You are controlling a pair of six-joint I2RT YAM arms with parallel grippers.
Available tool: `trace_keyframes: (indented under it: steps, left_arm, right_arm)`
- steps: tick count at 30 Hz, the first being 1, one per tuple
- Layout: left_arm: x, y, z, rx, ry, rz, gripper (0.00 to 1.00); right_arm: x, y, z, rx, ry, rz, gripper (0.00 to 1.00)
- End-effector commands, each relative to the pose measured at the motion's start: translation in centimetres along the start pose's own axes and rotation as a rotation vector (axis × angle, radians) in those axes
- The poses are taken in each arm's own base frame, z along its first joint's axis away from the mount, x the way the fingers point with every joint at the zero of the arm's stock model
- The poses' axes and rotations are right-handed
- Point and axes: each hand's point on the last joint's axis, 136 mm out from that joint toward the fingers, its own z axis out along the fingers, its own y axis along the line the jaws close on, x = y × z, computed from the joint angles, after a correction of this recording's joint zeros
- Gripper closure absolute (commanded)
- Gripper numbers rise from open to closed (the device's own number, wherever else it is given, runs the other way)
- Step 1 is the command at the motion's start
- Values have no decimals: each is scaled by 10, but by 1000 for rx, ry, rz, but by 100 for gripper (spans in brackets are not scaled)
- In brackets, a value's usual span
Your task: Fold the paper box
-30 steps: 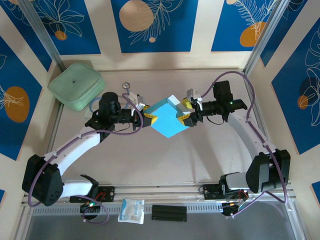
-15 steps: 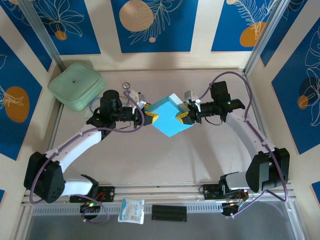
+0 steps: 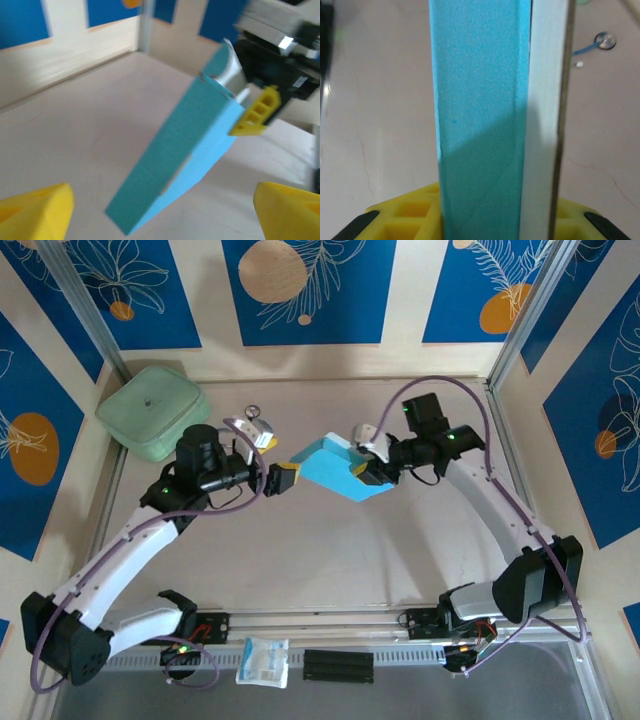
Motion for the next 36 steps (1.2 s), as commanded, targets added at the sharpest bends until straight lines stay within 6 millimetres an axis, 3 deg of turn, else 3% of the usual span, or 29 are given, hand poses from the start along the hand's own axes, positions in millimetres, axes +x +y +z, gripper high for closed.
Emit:
trace_keyframes:
  steps: [1, 5, 11, 14, 17, 22, 30, 36]
  left_arm:
    - [42, 32, -16, -222, 191, -93, 7]
    - [55, 31, -22, -231, 213, -105, 6]
    - [68, 35, -20, -248, 226, -121, 6]
    - [75, 36, -18, -252, 239, -131, 5]
    - [81, 34, -15, -237, 249, -143, 5]
    - [85, 34, -10, -220, 265, -156, 4]
    - [86, 26, 4, -146, 312, -204, 9]
    - [78, 28, 9, -173, 349, -302, 15]
  right_arm:
    - [41, 5, 17, -16, 330, -40, 68]
    - [55, 5, 44, -55, 492, -96, 68]
    - [57, 12, 83, -129, 541, -131, 66]
    - [57, 11, 93, -130, 538, -126, 63]
    - [55, 14, 98, -139, 519, -127, 52]
    - [52, 15, 95, -138, 516, -128, 36]
    - [38, 16, 85, -131, 464, -124, 24]
    - [-9, 6, 61, -46, 240, -4, 18]
